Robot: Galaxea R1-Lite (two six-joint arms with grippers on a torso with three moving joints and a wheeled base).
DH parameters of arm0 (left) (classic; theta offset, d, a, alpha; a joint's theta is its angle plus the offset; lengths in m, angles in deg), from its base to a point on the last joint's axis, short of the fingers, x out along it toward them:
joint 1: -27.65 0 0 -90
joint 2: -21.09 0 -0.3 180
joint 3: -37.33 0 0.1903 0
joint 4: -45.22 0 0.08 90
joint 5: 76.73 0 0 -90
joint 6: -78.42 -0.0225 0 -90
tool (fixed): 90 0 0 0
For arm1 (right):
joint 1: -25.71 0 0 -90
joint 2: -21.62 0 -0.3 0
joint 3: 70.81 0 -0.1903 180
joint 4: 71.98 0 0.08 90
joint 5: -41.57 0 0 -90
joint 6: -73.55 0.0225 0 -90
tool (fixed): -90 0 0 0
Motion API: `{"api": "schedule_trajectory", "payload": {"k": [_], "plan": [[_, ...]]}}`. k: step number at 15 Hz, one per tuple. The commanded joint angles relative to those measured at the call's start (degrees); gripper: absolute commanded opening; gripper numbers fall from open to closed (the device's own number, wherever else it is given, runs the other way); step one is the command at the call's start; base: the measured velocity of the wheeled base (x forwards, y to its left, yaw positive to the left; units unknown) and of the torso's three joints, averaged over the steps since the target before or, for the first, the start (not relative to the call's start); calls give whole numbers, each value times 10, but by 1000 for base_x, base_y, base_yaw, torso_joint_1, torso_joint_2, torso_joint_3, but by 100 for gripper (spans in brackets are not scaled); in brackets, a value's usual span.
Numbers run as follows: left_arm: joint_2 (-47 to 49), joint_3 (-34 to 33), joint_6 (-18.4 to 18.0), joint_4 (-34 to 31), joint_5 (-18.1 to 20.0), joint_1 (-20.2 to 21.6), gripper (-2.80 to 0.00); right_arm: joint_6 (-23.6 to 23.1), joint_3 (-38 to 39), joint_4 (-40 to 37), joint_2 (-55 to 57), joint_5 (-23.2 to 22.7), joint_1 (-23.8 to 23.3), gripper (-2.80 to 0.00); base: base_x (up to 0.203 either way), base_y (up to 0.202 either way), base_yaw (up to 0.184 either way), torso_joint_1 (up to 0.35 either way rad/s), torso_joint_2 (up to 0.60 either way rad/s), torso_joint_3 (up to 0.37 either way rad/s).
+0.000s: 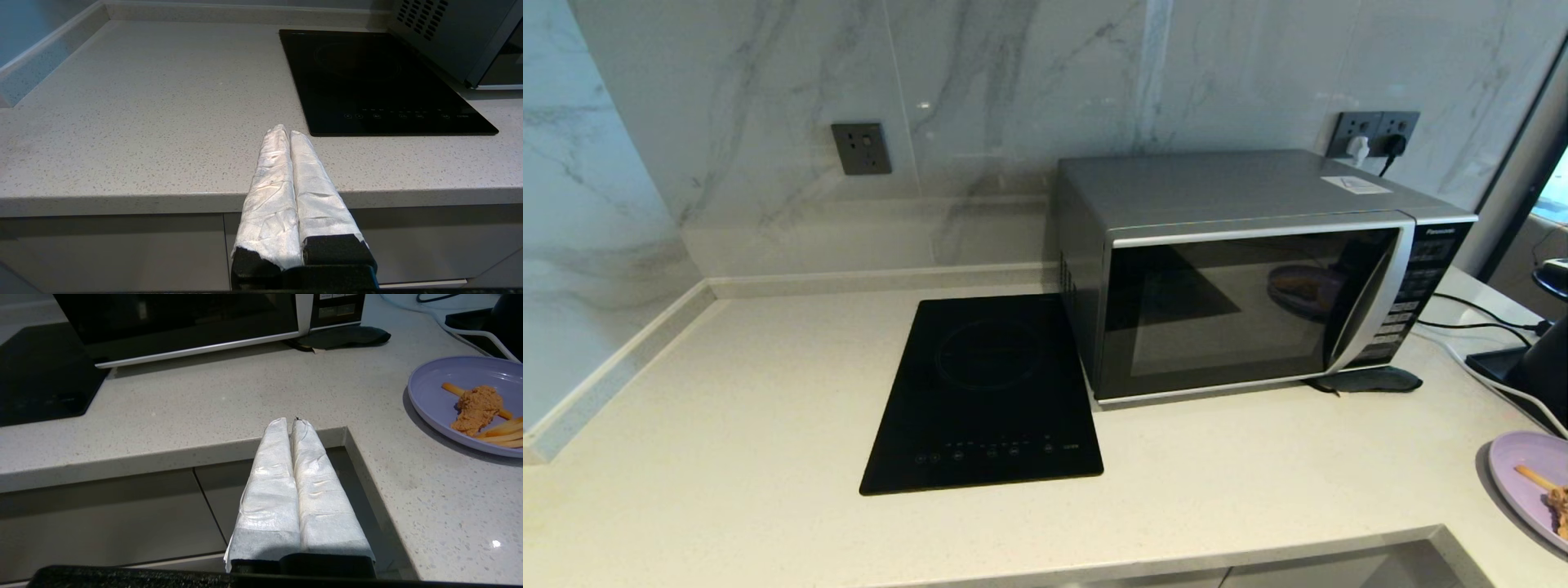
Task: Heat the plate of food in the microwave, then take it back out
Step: Open the microwave oven
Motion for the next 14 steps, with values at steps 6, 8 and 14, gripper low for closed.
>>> {"api": "schedule_trajectory", "payload": {"k": [6, 8, 14], "plan": [[1, 0, 0, 0, 0, 0, -280, 23, -172, -53, 162, 9, 0, -280, 0, 0, 0, 0, 0, 0], [1, 0, 0, 0, 0, 0, -280, 25, -223, -54, 247, 14, -1, -280, 0, 0, 0, 0, 0, 0], [1, 0, 0, 0, 0, 0, -280, -40, -388, -29, 533, 174, -1, -280, 0, 0, 0, 0, 0, 0]]}}
